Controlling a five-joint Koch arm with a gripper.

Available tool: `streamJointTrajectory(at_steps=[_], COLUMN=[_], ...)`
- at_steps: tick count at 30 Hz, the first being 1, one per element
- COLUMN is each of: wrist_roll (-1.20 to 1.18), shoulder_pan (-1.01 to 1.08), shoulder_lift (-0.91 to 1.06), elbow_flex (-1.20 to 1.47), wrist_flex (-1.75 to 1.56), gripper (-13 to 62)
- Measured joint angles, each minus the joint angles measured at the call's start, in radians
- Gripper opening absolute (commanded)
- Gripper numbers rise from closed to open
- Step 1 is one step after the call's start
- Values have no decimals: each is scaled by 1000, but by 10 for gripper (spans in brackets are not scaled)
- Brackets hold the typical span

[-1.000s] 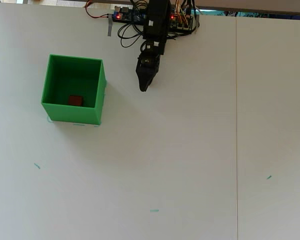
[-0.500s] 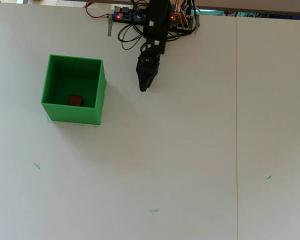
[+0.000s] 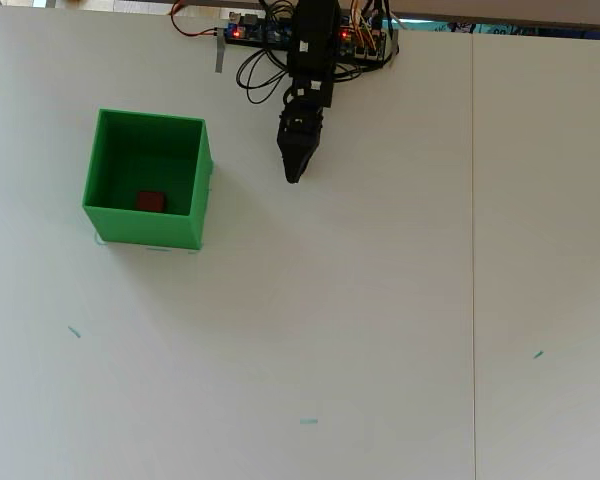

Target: Grasp a red block and put it in the green bin.

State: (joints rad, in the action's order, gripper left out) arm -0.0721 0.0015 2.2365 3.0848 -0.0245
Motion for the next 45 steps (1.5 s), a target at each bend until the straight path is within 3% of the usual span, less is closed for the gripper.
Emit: streamJointTrajectory(at_steps=[45], wrist_roll=[80], shoulder_pan=[6], shoulder_lift=[0], elbow_flex=[0], wrist_flex=[2], gripper=[335])
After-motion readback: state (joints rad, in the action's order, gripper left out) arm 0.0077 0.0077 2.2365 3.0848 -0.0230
